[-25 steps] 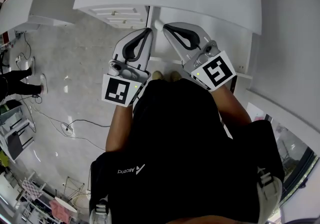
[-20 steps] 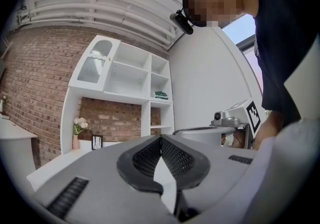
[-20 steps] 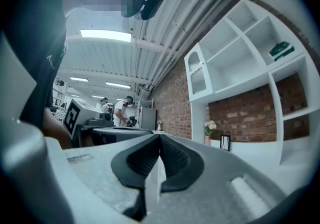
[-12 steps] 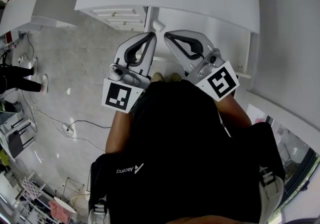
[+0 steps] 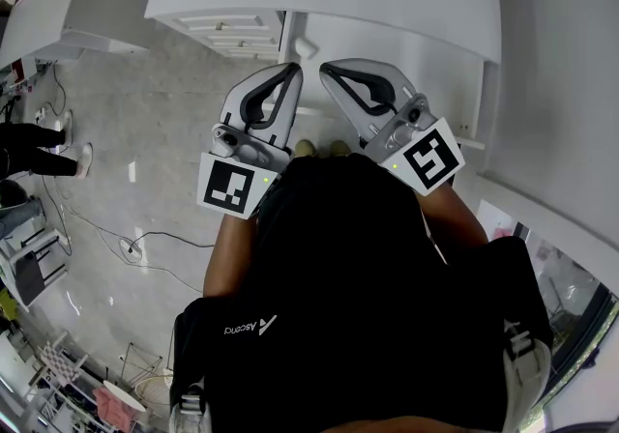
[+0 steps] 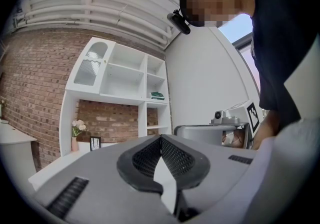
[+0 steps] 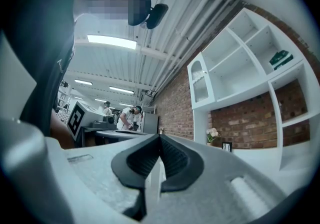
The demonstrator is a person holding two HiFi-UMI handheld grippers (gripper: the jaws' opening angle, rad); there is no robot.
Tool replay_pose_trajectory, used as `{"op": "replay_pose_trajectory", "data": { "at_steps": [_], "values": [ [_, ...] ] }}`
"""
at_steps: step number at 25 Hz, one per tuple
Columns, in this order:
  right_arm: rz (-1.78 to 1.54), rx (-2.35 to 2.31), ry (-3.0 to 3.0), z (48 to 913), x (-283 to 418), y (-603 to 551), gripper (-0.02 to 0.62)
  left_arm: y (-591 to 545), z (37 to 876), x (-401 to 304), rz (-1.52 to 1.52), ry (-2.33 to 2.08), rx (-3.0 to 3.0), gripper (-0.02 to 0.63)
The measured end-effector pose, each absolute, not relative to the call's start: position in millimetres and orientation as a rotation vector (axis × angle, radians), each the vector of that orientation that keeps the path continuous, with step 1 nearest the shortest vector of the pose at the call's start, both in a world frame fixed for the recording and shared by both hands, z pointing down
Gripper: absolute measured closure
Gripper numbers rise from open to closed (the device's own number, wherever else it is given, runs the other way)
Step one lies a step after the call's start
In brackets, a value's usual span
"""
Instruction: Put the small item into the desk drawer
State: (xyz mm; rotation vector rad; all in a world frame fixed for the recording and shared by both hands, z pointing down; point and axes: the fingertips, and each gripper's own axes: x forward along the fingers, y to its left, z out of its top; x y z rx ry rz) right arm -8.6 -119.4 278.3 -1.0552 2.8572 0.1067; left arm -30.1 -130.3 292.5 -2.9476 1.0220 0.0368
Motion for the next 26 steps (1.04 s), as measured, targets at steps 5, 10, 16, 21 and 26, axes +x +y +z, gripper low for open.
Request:
{"op": "replay_pose_trajectory", "data": {
  "at_steps": [5,10,16,21,26],
  "values": [
    [0.122,-1.052,2.862,278,-11,-115,0.595,-128,292,-31,0.038,1.021,-2.947,0.607],
    [0.133,-1.050,2.868,278,-15,-108,0.595,-123,293,-36,0.044,1.022,-2.944,0.607],
    [0.138,-1.056,2.868,276,-18,-106,0.595,-121,292,-38,0.045,1.016,-2.946,0.607],
    [0.136,-1.062,2.867,279,-17,-105,0.595,-121,295,-38,0.044,1.008,-2.947,0.607],
    [0.134,-1.067,2.870,277,-20,-102,0.595,-117,293,-40,0.043,1.003,-2.951,0.607]
  ]
}}
